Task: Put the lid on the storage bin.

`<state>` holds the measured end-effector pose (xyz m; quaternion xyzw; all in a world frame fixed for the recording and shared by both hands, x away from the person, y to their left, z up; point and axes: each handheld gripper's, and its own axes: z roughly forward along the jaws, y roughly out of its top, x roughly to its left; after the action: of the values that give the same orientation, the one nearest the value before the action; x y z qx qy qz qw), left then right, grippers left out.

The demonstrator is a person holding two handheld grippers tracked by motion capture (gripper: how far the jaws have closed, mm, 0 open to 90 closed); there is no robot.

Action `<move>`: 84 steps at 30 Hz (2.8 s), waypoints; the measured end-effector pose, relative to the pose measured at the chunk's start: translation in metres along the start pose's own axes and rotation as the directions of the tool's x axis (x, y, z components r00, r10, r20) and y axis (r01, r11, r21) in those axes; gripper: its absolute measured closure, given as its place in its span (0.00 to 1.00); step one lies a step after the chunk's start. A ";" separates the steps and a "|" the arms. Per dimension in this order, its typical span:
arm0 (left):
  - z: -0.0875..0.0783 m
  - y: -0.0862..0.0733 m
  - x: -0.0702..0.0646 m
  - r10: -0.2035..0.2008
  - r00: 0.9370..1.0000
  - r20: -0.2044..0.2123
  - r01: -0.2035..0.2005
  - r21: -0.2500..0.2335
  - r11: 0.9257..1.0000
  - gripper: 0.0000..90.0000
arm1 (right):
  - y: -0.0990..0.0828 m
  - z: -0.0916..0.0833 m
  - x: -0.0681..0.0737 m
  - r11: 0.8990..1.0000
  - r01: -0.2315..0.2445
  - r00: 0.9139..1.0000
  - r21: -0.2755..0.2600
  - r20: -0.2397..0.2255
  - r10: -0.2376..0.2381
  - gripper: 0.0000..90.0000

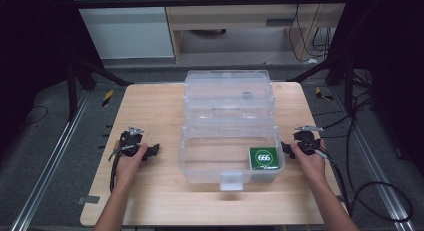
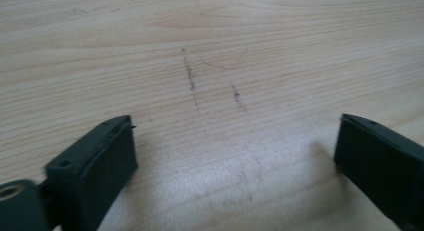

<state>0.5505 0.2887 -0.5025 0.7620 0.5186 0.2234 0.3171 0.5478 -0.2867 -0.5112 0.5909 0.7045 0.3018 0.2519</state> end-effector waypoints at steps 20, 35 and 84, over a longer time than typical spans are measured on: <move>-0.129 0.066 -0.094 0.411 0.879 0.243 -0.380 -0.165 0.910 0.04 | 0.095 -0.153 0.051 0.821 0.571 0.819 -0.018 0.082 -0.568 0.13; -0.127 0.084 -0.149 0.574 0.752 0.323 -0.572 -0.113 0.813 0.08 | 0.181 -0.151 0.092 0.659 0.749 0.642 -0.070 -0.169 -0.747 0.49; -0.075 0.056 -0.199 0.641 0.529 0.556 -0.785 0.034 0.618 0.79 | 0.200 -0.087 0.139 0.372 0.928 0.361 0.023 -0.299 -0.883 0.86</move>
<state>0.4650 0.1077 -0.4126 0.9734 0.0837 0.0568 0.2054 0.5976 -0.1368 -0.3069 0.0830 0.9622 0.1121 0.2339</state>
